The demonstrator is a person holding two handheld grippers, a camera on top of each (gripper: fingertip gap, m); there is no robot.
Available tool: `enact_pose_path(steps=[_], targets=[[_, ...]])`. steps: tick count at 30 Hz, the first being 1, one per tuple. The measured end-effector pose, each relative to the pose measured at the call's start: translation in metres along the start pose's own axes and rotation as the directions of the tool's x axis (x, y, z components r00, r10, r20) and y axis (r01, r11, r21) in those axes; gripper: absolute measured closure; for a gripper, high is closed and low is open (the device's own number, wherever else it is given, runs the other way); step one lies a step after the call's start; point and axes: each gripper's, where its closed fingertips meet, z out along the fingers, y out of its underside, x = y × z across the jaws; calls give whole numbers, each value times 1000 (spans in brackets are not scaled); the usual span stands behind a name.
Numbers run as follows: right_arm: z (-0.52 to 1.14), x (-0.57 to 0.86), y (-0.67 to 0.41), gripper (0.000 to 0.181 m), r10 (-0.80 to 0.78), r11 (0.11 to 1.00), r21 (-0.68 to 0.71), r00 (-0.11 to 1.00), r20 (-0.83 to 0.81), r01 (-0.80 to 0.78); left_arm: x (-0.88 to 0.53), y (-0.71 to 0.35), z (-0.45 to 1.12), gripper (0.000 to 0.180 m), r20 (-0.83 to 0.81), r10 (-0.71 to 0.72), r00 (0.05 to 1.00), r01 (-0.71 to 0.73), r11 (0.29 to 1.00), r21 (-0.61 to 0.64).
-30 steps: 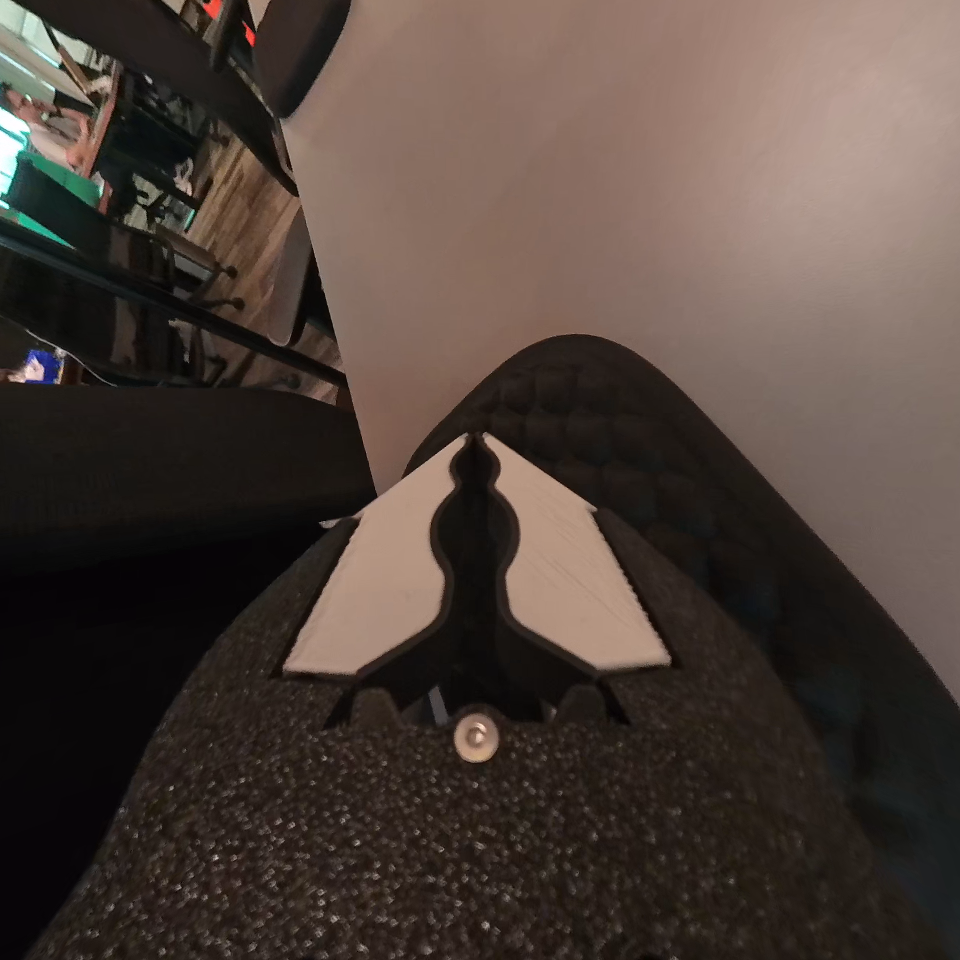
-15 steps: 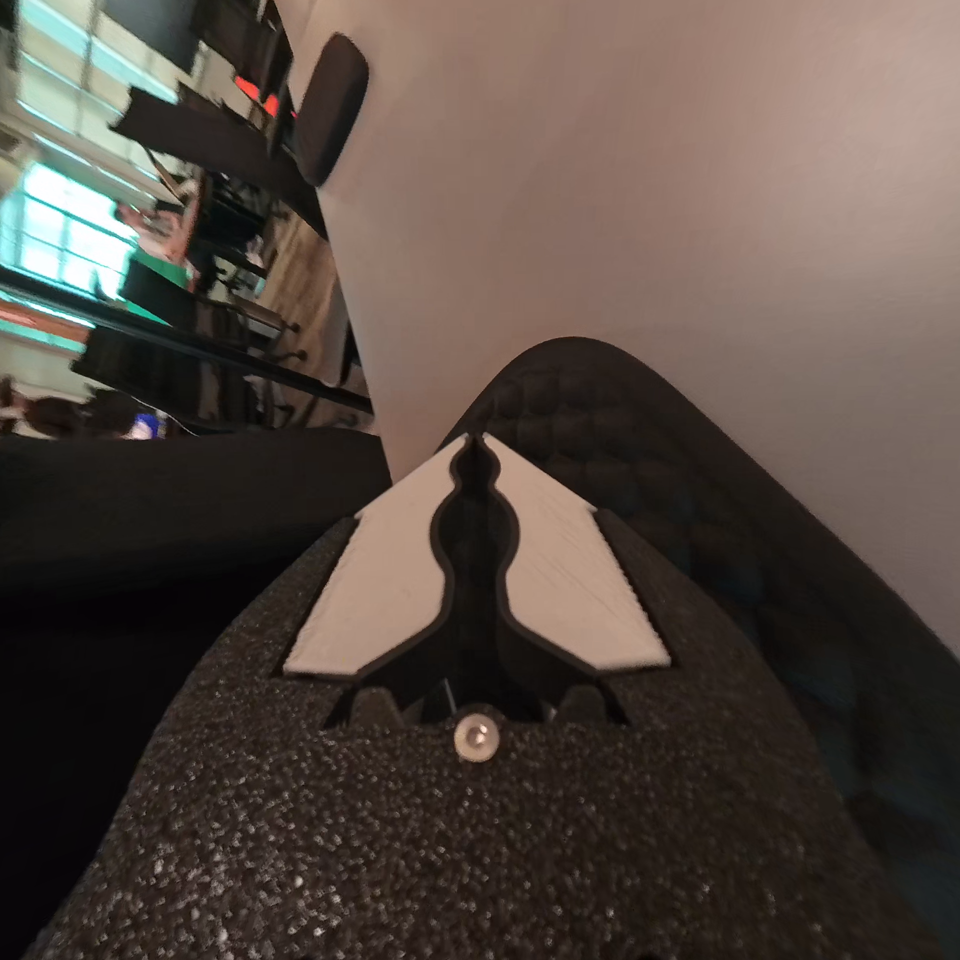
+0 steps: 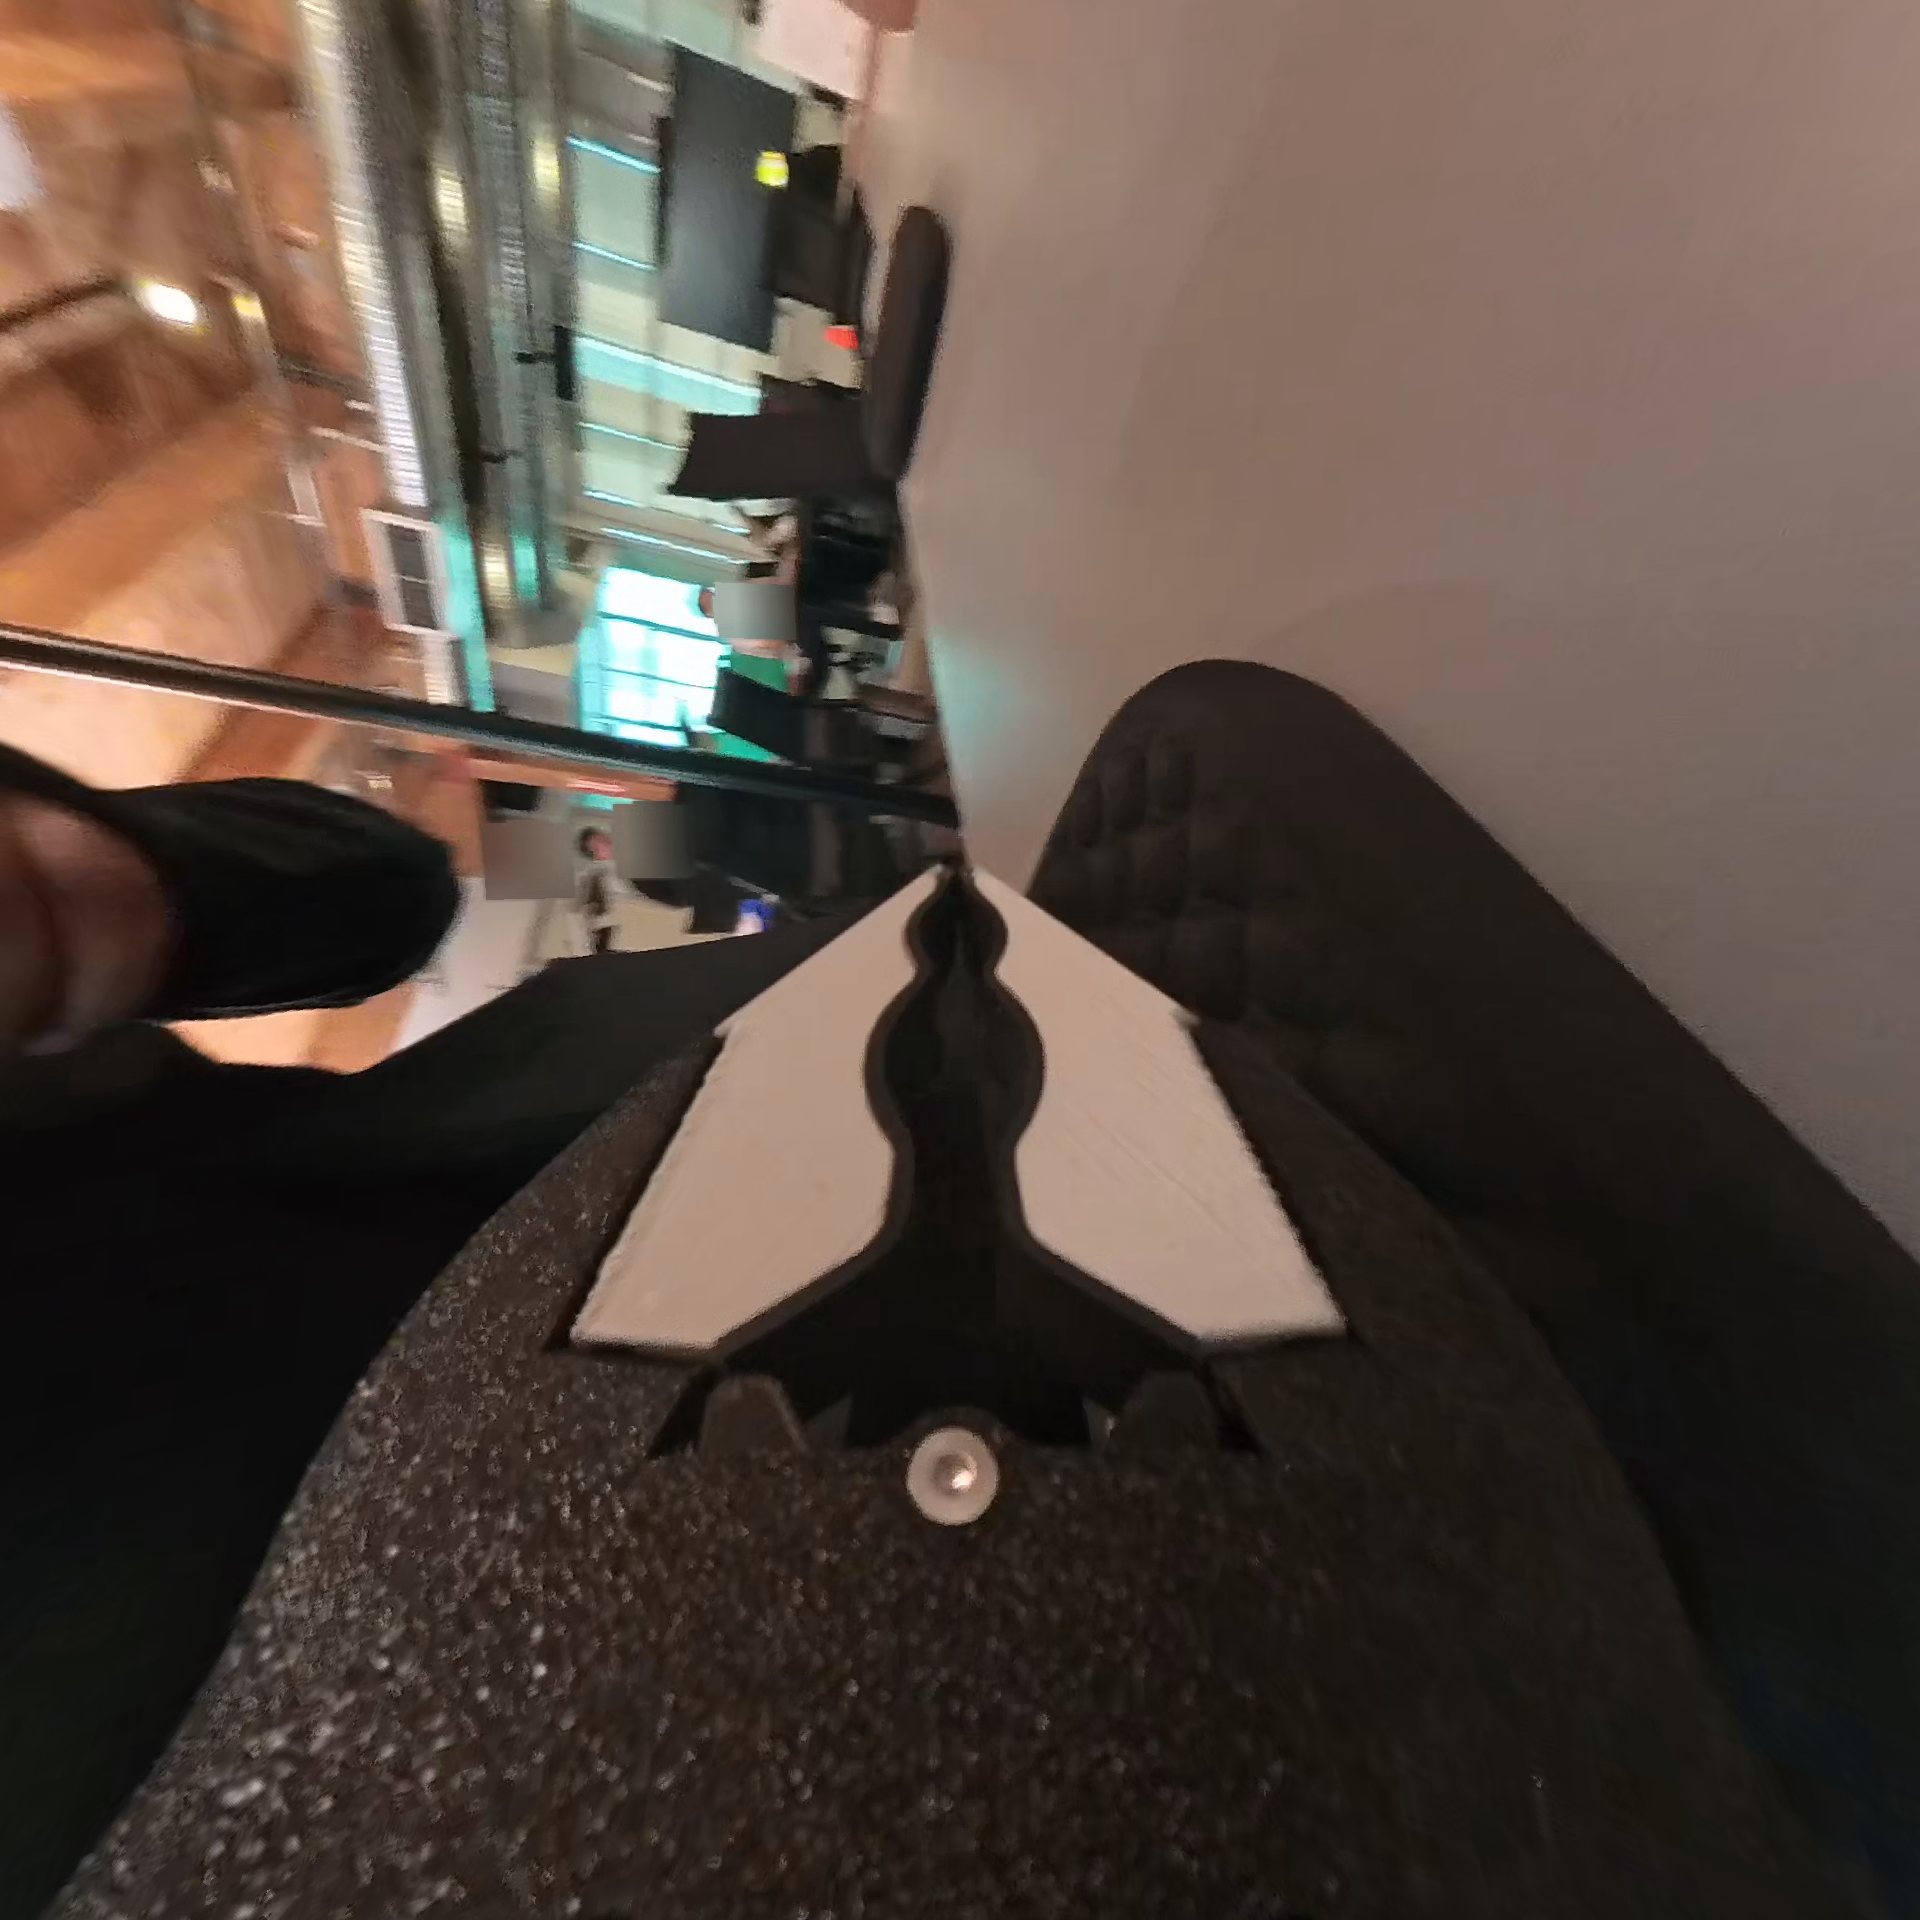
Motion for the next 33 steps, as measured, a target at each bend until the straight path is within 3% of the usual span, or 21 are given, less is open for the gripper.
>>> enact_pose_path(steps=[4, 9, 15, 21, 27, 30, 33], targets=[[-3, -7, 0, 181, 31, 999, -12, 996, 82, -30, -1, 0, 0, 56, 1, -1, 1000, 1, 1000, 10], [-13, -15, -14, 181, 79, 992, 79, 977, 198, -97, 0, -1, 0, 56, -7, -14, 1000, 14, 1000, 14], [-14, -13, -15, 181, 79, 992, 86, 979, 186, -96, 1, 1, 2, 55, -4, -8, 1000, 8, 1000, 4], [-9, 2, -8, 181, -58, 988, 137, 995, -80, 69, -5, 10, 8, 56, 14, -37, 999, 37, 999, -14], [-10, 0, 9, 181, -97, 976, 173, 977, -192, 131, -15, 17, 13, 56, 34, -92, 995, 93, 996, -16], [-21, -2, 10, 181, -161, 960, 169, 936, -313, 221, -19, 22, 17, 56, 36, -112, 993, 113, 993, -26], [-44, -8, 2, 181, -256, 919, 137, 824, -506, 369, -21, 29, 22, 60, 28, -130, 991, 131, 991, -39]])
